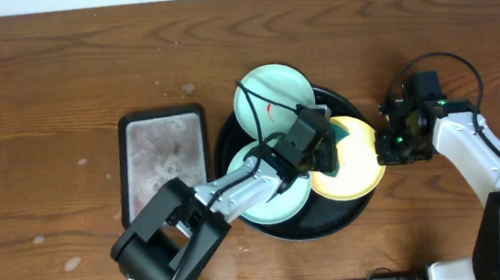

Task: Clean dirty plates on tray and stack at the side
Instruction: 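Scrub the yellow plate surface with the sponge in the left gripper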

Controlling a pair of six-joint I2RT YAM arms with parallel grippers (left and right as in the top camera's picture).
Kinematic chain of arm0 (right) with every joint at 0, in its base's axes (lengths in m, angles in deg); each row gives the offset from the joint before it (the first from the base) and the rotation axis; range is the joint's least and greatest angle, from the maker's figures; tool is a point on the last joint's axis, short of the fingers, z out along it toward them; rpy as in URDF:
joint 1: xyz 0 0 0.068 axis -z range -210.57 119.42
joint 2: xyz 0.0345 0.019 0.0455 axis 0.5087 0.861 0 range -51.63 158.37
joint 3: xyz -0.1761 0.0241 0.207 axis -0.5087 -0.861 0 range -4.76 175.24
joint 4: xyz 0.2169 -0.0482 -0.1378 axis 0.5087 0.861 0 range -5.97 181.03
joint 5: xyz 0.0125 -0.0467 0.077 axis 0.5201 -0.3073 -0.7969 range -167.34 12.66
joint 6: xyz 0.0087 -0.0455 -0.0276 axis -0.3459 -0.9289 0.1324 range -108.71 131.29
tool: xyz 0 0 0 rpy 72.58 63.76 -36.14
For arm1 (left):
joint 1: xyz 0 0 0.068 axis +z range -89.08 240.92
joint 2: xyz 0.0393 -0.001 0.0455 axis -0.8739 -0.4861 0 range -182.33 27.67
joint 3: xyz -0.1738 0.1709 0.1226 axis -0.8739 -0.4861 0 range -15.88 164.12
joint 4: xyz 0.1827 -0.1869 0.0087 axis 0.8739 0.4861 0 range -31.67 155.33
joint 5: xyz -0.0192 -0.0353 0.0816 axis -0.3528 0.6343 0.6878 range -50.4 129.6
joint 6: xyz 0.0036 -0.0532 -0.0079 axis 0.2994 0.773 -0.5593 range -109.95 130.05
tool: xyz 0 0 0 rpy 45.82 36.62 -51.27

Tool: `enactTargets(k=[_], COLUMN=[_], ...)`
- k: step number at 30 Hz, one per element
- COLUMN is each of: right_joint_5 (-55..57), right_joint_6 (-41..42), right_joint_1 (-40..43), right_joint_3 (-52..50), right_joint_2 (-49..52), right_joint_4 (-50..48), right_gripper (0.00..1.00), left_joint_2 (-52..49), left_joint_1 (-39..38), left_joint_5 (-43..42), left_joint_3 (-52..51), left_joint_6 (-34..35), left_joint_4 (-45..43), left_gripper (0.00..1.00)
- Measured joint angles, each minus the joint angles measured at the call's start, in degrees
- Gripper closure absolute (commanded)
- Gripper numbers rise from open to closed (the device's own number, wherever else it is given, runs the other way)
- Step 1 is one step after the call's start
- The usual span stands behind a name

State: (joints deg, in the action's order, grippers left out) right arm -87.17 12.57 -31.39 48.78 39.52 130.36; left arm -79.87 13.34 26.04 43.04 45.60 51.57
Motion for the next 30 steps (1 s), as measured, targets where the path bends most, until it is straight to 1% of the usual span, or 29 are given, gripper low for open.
enactTargets(k=[3, 9, 12, 15, 18, 25, 30], right_joint_5=[0.0, -0.02, -0.02, -0.02, -0.04, -0.02, -0.02], right_joint_6=[0.02, 0.0, 0.0, 0.02, 0.02, 0.02, 0.02], right_joint_1=[0.0, 0.0, 0.0, 0.0, 0.0, -0.02, 0.0], right_joint_3=[0.0, 0.0, 0.0, 0.0, 0.0, 0.0, 0.0], right_joint_2=[0.0, 0.0, 0.0, 0.0, 0.0, 0.17, 0.2], right_joint_4=[0.0, 0.04, 0.11, 0.15, 0.22, 0.37, 0.37], right_gripper=[0.99, 0.99, 0.99, 0.99, 0.99, 0.99, 0.99], left_joint_2=[0.17, 0.07, -0.42, -1.99, -4.04, -4.26, -2.8], left_joint_1=[-0.15, -2.25, -3.19, -3.17, -3.1, -2.97, -0.46], left_joint_5=[0.26, 0.57, 0.66, 1.07, 1.9, 4.39, 5.31], left_joint_3=[0.0, 0.11, 0.22, 0.26, 0.28, 1.62, 1.64], left_joint_6=[0.0, 0.79, 1.86, 2.38, 2.27, -2.29, -4.35], left_joint_4=[-1.57, -11.13, -13.22, -12.46, -9.6, -4.2, -0.9], left_gripper=[0.93, 0.93, 0.93, 0.93, 0.93, 0.93, 0.93])
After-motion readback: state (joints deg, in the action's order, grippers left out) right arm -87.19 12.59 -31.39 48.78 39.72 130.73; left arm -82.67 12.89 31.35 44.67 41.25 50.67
